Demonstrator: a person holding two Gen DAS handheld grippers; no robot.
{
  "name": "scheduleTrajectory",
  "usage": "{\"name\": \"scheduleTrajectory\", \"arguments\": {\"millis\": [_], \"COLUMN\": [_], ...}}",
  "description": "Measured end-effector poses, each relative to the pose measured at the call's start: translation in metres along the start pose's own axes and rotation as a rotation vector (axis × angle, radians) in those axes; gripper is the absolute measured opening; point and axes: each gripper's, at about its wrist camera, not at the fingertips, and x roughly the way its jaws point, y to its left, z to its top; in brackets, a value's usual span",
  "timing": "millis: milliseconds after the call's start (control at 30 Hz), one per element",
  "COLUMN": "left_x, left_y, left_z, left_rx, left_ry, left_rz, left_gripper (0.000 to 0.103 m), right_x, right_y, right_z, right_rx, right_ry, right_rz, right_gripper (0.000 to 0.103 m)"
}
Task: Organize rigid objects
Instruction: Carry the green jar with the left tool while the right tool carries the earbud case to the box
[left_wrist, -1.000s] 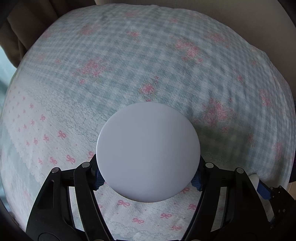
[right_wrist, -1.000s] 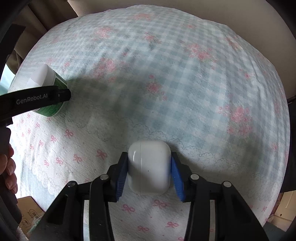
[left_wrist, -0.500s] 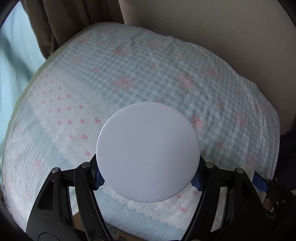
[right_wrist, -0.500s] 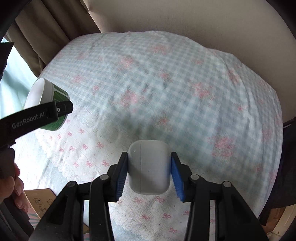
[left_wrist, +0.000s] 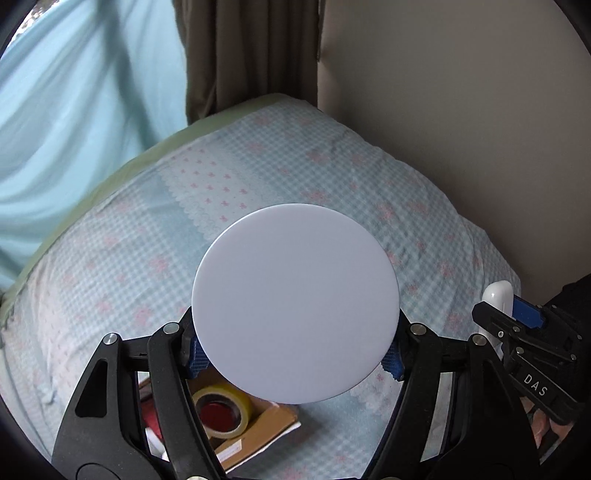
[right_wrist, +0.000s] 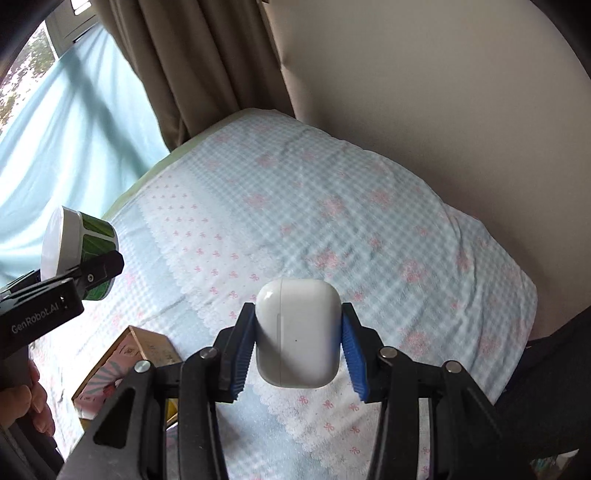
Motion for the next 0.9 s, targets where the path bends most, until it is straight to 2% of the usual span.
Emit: {"name": "scheduleTrajectory", "arguments": {"millis": [233,467,700,900], "left_x": [-0.071,-0.105,-0.108,-0.072], "left_y": [0.058,0.111,0.141,0.169], "left_z": [-0.054,-0.123,-0.176,-0.199], "left_rx": [-0.148,-0.305,-0.457,-0.575], "left_ry": [-0.038,-0.008,0.034,0.098], "left_rz": [0.046,0.152,0.242,0.247], "left_gripper": [0.068,0.068,0.068,0.068], "right_x": [-0.033,-0.036,-0.014,0.030], "right_y": [0.053,0.108,0.160,0.197], "right_z": [-0.008,-0.026,-0.039,-0.049], "right_rx": [-0.134,-0.260,-0.430,-0.560], "right_ry": [0.005,0.050,0.116,0.212], "right_rz": [0.114,0.250,0.361,0.400], "right_gripper": [0.041,0.041,0.041,0.041]}}
